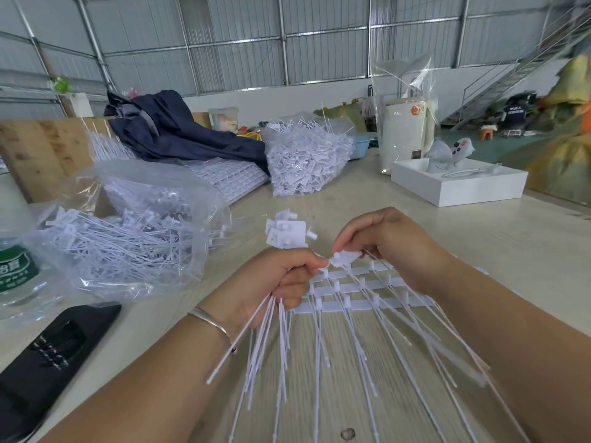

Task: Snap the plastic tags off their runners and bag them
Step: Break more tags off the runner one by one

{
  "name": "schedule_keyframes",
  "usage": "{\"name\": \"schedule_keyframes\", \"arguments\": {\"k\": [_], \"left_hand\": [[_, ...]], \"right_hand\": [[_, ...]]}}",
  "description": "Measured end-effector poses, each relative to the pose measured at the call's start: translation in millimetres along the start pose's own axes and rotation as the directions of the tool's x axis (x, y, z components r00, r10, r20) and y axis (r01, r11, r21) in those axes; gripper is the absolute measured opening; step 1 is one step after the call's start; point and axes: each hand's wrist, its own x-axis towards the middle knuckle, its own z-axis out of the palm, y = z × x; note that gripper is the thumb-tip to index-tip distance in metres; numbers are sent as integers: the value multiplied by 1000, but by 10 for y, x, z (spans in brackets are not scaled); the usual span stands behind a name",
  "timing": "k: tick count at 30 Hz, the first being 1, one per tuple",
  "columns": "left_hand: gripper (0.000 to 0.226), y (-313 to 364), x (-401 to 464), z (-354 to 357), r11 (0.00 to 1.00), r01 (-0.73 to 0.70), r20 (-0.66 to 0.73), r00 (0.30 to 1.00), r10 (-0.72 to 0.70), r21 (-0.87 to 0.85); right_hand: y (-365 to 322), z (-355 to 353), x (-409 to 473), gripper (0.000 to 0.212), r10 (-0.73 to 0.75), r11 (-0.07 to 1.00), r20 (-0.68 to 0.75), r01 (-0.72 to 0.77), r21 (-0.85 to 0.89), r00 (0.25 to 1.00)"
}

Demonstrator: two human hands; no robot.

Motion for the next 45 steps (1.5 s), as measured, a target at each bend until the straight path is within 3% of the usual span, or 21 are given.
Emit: {"name": "schedule_keyframes", "arguments": {"k": [4, 9, 13, 16, 21, 25, 31, 34, 40, 45], "left_hand": [[33, -3, -9, -25, 998, 37, 10, 999, -37, 45], [26, -1, 11, -51, 980, 0, -48, 999, -10, -199], [24, -38, 39, -8, 950, -5, -125, 992, -35, -312], [26, -39, 49, -11, 899, 47, -177, 975, -137, -435], [22, -45, 39, -24, 922, 67, -231, 959, -165, -381], [17, -47, 49, -32, 952, 70, -184, 974, -130, -298], [25, -25, 20, -34, 974, 25, -136, 989, -57, -224], [16, -33, 22, -29, 984, 25, -155, 986, -53, -177], [13, -17, 13, -49, 971, 37, -174, 981, -80, -237], [17, 8, -6, -67, 949, 22, -67, 997, -45, -315]], "right_hand": [[-87, -12, 50, 33, 101, 993, -39, -103, -56, 994], [12, -143, 61, 23, 87, 996, -162, -84, 26, 983], [112, -89, 52, 5, 92, 996, -66, -91, 9, 994], [132, -43, 45, 8, 104, 995, 52, -104, 6, 993], [142, -9, 46, 3, 66, 997, 115, -70, 32, 991], [154, -12, 58, 18, 99, 993, 167, -107, 39, 981], [127, -16, 52, 21, 98, 992, 154, -109, 65, 983], [114, -20, 48, 19, 98, 993, 145, -107, 51, 984], [122, -55, 61, 11, 94, 991, 44, -98, 94, 995], [134, -92, 53, 4, 91, 990, 77, -99, 101, 993]]}}
